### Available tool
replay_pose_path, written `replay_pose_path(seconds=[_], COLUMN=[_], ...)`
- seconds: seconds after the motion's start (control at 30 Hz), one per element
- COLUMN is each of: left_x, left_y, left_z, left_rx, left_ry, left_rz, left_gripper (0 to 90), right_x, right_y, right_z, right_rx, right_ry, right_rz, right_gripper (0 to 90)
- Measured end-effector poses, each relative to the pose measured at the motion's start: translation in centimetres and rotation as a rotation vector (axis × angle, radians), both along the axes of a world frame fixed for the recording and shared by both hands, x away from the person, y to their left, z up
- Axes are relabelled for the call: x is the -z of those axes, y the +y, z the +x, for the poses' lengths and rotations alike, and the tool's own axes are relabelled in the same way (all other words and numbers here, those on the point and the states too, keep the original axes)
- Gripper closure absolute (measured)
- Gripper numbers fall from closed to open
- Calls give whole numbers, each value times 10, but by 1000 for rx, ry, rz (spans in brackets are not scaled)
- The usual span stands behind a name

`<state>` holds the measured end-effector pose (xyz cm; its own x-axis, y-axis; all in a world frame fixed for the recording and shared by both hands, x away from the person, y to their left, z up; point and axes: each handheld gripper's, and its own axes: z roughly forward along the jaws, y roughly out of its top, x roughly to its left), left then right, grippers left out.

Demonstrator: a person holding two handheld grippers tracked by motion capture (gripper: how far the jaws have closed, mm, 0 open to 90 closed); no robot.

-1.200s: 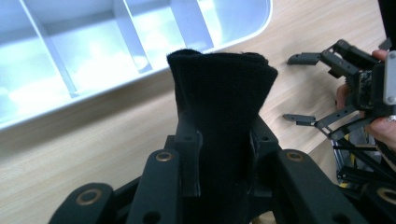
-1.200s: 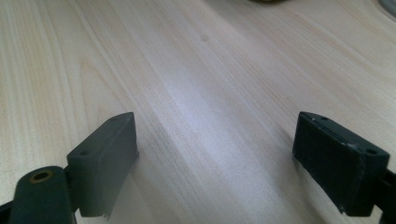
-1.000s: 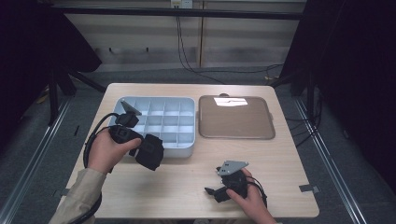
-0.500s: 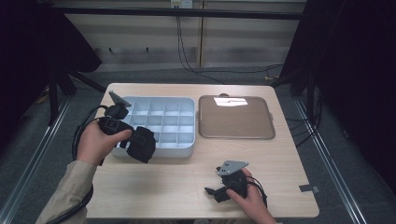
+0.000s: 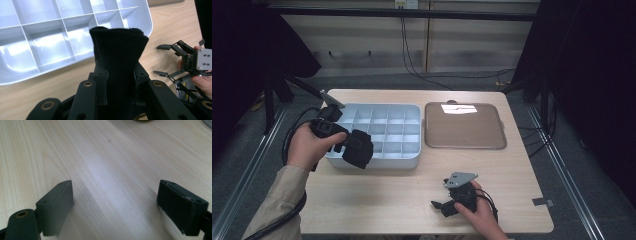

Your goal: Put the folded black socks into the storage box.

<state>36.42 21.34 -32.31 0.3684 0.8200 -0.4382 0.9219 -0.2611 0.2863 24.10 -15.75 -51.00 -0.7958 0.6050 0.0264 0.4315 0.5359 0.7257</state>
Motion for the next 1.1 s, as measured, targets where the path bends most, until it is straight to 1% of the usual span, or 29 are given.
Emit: replay_pose_path(seconds=[0.07,0.1,0.13,0.17,0.2,0.27,0.33,0.4,0.53,0.57,0.63,0.73,0.77,0.8,0.83,0.93,0.97,1.07,1.1], left_x=[0,0,0,1,1,2,2,3,2,2,2,3,3,3,3,2,1,1,1], left_y=[1,3,3,4,4,6,7,7,9,10,11,13,16,17,17,19,20,20,22], left_z=[1,2,2,4,4,6,7,8,12,13,14,17,19,19,20,21,22,24,26], left_rx=[-1,12,12,2,2,-9,-16,-13,-32,-29,-30,-42,-42,-48,-56,-58,-57,-62,-55], left_ry=[1,-2,-2,-1,-1,-3,2,2,-5,-11,-7,-3,-9,-4,-9,-10,-4,-11,-9], left_rz=[0,2,2,-7,-7,11,1,5,4,9,10,13,21,21,15,20,19,28,28], left_gripper=[712,712,711,711,712,712,712,712,712,712,712,712,712,712,712,712,712,712,712], right_x=[0,0,0,0,0,0,0,0,0,0,0,0,0,0,0,0,0,0,0], right_y=[0,0,0,0,0,0,0,0,0,0,0,0,0,0,0,0,0,0,0], right_z=[0,0,0,0,0,0,0,0,0,0,0,0,0,0,0,0,0,0,0], right_rx=[1,0,0,1,1,0,0,0,0,1,0,0,0,0,0,0,0,0,0], right_ry=[-1,0,0,-1,-1,0,0,0,0,0,0,0,0,0,0,0,0,0,0], right_rz=[0,0,0,0,0,0,0,0,0,0,0,0,0,0,0,0,0,0,0], right_gripper=[134,134,134,134,134,134,134,134,134,134,134,134,134,134,134,134,134,134,134])
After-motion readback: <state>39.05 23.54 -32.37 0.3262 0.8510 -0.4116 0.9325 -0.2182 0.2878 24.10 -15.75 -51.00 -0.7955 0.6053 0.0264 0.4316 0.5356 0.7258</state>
